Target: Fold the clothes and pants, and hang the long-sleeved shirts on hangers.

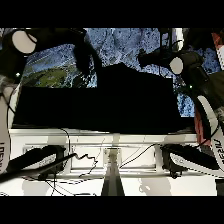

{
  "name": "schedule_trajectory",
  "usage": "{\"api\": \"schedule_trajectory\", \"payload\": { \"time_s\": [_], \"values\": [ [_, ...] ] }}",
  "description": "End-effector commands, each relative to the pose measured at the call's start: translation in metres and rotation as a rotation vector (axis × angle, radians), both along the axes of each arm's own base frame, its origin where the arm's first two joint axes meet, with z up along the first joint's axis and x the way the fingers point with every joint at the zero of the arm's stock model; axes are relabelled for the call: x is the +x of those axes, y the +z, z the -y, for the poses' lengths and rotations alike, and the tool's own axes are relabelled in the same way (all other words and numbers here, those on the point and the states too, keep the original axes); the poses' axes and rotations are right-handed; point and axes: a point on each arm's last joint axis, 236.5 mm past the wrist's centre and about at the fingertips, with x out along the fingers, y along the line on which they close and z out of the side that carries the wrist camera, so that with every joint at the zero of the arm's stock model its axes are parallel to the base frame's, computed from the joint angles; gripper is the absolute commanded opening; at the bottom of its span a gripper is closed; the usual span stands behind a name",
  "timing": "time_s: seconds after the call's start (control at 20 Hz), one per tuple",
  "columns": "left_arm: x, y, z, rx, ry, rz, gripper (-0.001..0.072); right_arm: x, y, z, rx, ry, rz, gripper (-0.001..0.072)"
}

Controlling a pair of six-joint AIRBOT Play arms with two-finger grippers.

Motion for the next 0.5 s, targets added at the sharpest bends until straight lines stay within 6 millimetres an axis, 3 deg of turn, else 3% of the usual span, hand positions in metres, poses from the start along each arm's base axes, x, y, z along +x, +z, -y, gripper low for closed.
{"api": "schedule_trajectory", "payload": {
  "time_s": [0.0, 0.05, 0.2, 0.25, 0.3, 0.35, 0.4, 0.45],
  "values": [
    [-0.003, 0.004, -0.019, 0.108, 0.021, 0.041, 0.0552, -0.001, -0.02, 0.014, -0.013, -0.037, -0.071, 0.0697],
    [-0.001, -0.004, -0.025, 0.153, 0.026, 0.031, 0.0591, -0.003, -0.024, 0.024, -0.019, -0.055, -0.095, 0.0694],
    [0.011, -0.025, -0.065, 0.25, 0.135, -0.02, 0.0573, -0.008, -0.036, 0.062, -0.034, -0.131, -0.169, 0.0688],
    [0.013, -0.037, -0.089, 0.238, 0.215, -0.087, 0.0395, -0.009, -0.039, 0.075, -0.037, -0.158, -0.191, 0.0688],
    [0.013, -0.051, -0.113, 0.268, 0.264, -0.148, 0.016, -0.011, -0.042, 0.09, -0.039, -0.188, -0.213, 0.0688],
    [0.01, -0.069, -0.138, 0.292, 0.301, -0.219, 0.0118, -0.013, -0.045, 0.102, -0.04, -0.214, -0.231, 0.0688],
    [0.004, -0.089, -0.166, 0.307, 0.346, -0.309, 0.0018, -0.015, -0.047, 0.114, -0.04, -0.24, -0.247, 0.0688],
    [-0.005, -0.113, -0.194, 0.324, 0.383, -0.404, 0.001, -0.017, -0.048, 0.125, -0.039, -0.263, -0.259, 0.0688]
  ]
}}
